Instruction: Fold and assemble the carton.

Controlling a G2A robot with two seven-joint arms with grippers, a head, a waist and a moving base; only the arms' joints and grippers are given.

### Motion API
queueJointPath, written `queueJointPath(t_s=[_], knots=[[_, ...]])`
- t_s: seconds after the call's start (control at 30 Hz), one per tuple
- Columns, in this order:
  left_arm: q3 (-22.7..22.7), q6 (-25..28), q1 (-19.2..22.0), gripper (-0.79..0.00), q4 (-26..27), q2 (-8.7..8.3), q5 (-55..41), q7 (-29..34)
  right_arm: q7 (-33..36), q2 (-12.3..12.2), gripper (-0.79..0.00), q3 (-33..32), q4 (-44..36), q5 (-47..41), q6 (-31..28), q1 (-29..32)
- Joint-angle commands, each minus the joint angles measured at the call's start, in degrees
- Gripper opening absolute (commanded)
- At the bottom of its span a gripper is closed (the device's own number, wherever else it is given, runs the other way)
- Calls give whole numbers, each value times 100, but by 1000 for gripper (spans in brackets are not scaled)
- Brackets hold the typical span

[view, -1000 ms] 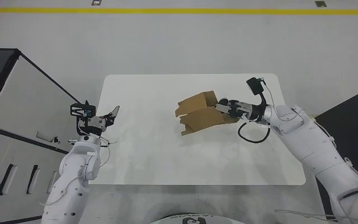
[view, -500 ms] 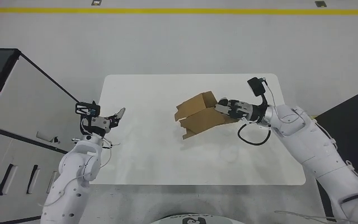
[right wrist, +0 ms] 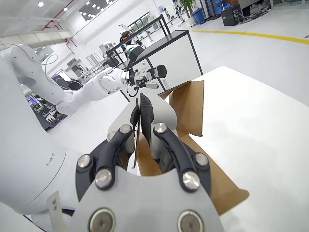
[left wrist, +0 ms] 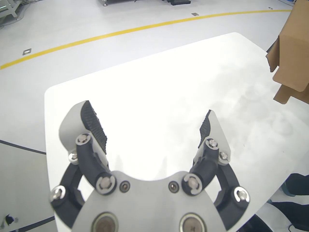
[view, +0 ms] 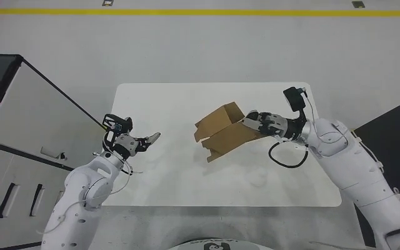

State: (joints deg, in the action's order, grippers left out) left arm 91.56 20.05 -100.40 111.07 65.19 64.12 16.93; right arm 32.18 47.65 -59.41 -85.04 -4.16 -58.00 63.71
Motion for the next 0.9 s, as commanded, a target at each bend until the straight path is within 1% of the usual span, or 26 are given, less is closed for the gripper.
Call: queueJointPath(t_s=[0.0,0.03,0.13,0.27,0.4,0.5,0.57,0.6,0.8,0.87], knots=[[-7,-6,1,0,-5,2,-24,-2,1,0,-785,2,1,-1,0,-1],[-43,-3,-2,0,-23,7,-123,11,1,0,-785,2,1,-1,0,-1],[-154,190,50,0,-63,24,-1113,352,-116,19,-785,-12,-105,147,182,72],[-193,230,225,0,-98,4,-2165,1360,-184,33,-785,-56,-149,277,214,124],[-225,70,361,0,-196,-13,-3215,2179,-208,42,-785,-98,-150,337,192,158],[-264,17,504,0,-262,-40,-3811,2817,-248,46,-785,-145,-146,362,115,188],[-320,-187,592,0,-317,-47,-4261,3158,-262,47,-785,-174,-140,371,69,213],[-305,-241,676,0,-320,-63,-4250,3322,-267,47,-785,-186,-146,370,46,225],[-305,-241,676,0,-320,-63,-4250,3322,-283,48,-785,-257,-236,358,0,302],[-378,-329,664,0,-357,-57,-4429,3358,-288,50,-785,-273,-266,366,0,334]])
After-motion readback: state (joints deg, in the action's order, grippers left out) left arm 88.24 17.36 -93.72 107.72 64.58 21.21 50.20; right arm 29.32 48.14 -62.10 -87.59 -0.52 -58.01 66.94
